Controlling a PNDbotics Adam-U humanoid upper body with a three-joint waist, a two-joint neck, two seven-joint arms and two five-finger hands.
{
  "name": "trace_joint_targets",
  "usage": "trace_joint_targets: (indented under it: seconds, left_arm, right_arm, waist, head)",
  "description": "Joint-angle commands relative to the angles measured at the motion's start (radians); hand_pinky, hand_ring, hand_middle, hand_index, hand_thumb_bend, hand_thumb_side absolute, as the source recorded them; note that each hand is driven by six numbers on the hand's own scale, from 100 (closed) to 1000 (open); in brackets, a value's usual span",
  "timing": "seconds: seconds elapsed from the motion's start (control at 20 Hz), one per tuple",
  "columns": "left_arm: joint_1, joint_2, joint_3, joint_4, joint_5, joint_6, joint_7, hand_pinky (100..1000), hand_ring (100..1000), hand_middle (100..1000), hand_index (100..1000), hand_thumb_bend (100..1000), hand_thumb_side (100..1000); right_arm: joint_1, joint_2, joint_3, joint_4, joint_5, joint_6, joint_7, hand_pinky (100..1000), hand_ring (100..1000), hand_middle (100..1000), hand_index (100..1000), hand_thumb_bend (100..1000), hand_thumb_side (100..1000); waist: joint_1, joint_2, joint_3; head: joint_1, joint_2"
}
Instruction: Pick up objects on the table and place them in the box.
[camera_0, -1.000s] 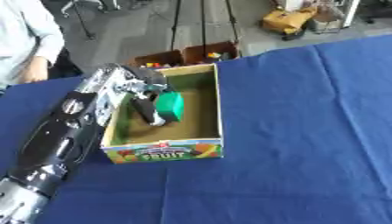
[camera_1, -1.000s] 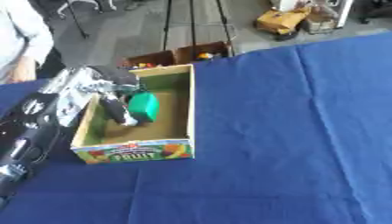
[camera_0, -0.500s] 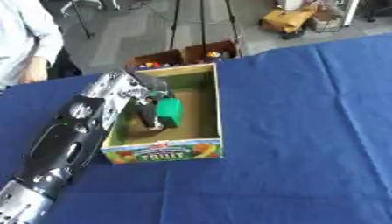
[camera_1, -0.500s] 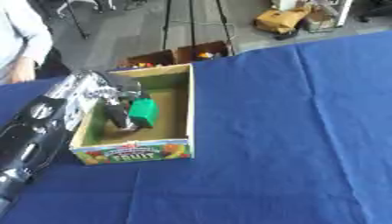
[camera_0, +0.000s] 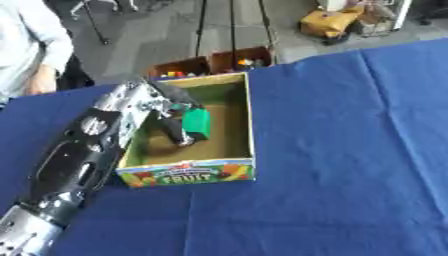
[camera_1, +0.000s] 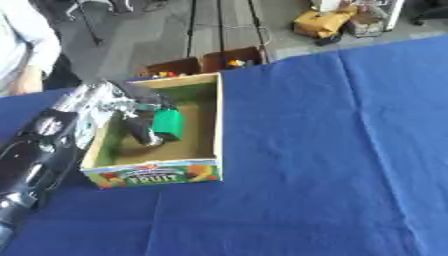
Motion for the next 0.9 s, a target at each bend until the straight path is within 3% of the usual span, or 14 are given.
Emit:
trace_joint_targets:
  seconds: [0.05,0.45,0.9]
  left_arm:
    - [-0.029,0.018,0.019,-0.037,0.028,-0.101,-0.105,987,1000,1000,1000,426,721]
    - [-0.030,0.058,0.034,-0.165,0.056,-0.086,-0.105,1000,1000,1000,1000,485,739]
    - [0.031,0.143,0.070,-0.515,0.174,-0.055,-0.102,981,1000,1000,1000,297,654]
  right_arm:
    - [-0.008,-0.010,-0.001,-0.020,-0.004,0.000,0.001,674,664,490,642,100,722]
    - [-0.004,-0.012,-0.003,-0.020,-0.003,0.001,-0.001,674,664,489,641,100,722]
    - [-0.003,-0.017,-0.010,-0.020,0.005,0.002,-0.011,672,664,492,641,100,729]
  waist:
    - [-0.011,-0.028,0.002]
    - [-0.012,-0.030,0.009]
    - [-0.020,-0.031,0.027]
  head:
    - [0.001,-0.006]
    - [-0.009,-0.001]
    - [-0.028,0.003]
